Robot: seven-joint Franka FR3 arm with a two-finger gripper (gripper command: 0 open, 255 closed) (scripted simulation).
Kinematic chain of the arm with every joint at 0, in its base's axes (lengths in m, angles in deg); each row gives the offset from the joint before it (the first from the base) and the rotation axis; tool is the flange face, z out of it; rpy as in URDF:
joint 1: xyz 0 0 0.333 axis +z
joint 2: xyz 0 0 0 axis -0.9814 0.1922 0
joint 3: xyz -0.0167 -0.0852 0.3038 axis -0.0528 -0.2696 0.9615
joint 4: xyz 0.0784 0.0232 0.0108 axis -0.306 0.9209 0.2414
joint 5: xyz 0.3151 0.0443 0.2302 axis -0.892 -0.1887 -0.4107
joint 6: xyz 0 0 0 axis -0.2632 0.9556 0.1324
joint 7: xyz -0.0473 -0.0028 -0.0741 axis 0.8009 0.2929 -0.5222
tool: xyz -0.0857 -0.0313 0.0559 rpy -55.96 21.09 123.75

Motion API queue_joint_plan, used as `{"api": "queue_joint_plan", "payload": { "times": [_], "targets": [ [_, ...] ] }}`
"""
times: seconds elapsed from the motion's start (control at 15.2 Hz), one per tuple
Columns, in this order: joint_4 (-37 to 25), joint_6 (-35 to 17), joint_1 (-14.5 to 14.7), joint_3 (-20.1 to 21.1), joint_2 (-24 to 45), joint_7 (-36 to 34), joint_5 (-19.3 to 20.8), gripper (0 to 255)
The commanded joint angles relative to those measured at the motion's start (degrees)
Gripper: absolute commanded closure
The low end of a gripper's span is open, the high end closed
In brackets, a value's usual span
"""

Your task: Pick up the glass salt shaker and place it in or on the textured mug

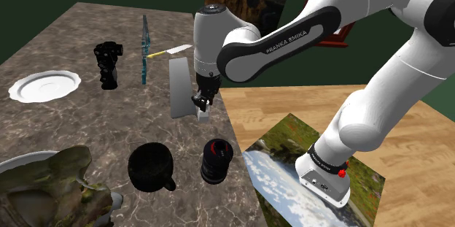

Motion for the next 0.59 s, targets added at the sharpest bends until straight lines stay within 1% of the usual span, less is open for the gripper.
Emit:
{"api": "queue_joint_plan", "payload": {
  "times": [0.0, 0.46, 0.53],
  "targets": [
    [0.01, 0.01, 0.0, -0.01, 0.0, 0.0, 0.0, 255],
    [0.01, 0.0, -0.01, 0.0, 0.01, 0.0, 0.01, 255],
    [-0.33, 0.76, 0.02, -0.04, -0.48, 0.28, -0.3, 255]
  ]
}}
